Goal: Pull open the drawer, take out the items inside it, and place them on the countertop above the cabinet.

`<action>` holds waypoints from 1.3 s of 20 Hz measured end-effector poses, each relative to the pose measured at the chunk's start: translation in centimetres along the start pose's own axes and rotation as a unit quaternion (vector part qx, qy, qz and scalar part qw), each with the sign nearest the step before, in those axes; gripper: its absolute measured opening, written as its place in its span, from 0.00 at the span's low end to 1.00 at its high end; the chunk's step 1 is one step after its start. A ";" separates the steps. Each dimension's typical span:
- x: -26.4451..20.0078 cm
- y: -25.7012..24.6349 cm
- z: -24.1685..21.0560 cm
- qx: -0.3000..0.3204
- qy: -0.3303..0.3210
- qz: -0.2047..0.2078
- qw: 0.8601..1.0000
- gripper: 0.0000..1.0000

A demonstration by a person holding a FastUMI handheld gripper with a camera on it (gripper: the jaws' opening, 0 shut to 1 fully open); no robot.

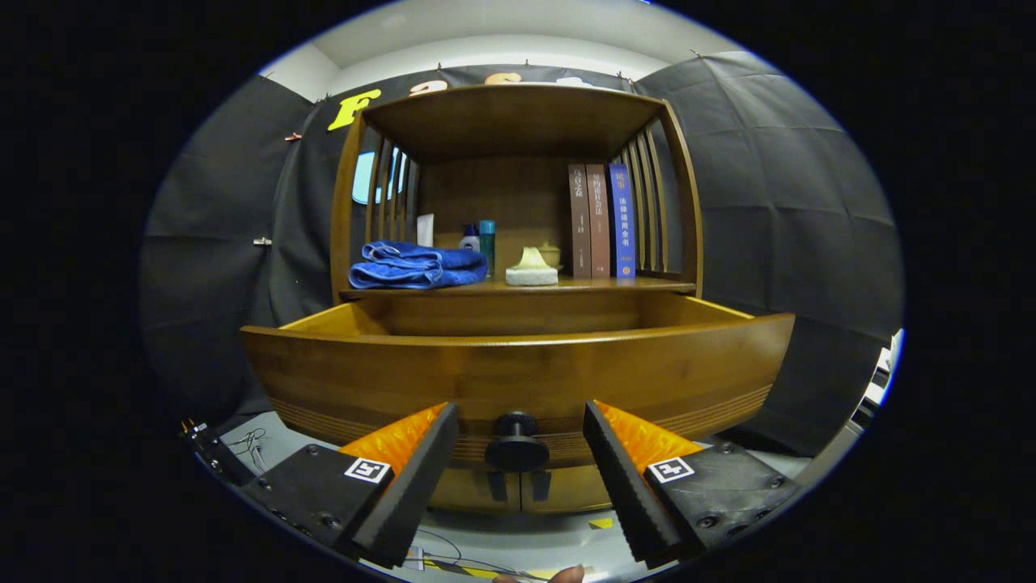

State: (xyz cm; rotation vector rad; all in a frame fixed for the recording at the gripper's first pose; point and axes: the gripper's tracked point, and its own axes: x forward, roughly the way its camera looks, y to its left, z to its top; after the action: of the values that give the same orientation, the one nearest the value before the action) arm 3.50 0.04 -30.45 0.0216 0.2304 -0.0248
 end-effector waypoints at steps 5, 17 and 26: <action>0.8 0.3 -0.3 -0.011 -0.002 0.008 1.000 0.99; 5.1 0.5 1.8 -0.032 -0.002 0.006 0.999 1.00; 10.9 0.7 2.3 -0.046 -0.004 0.002 0.999 1.00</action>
State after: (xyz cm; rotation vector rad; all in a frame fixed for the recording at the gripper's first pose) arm 14.69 0.45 -30.68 -0.0688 0.2223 -0.0104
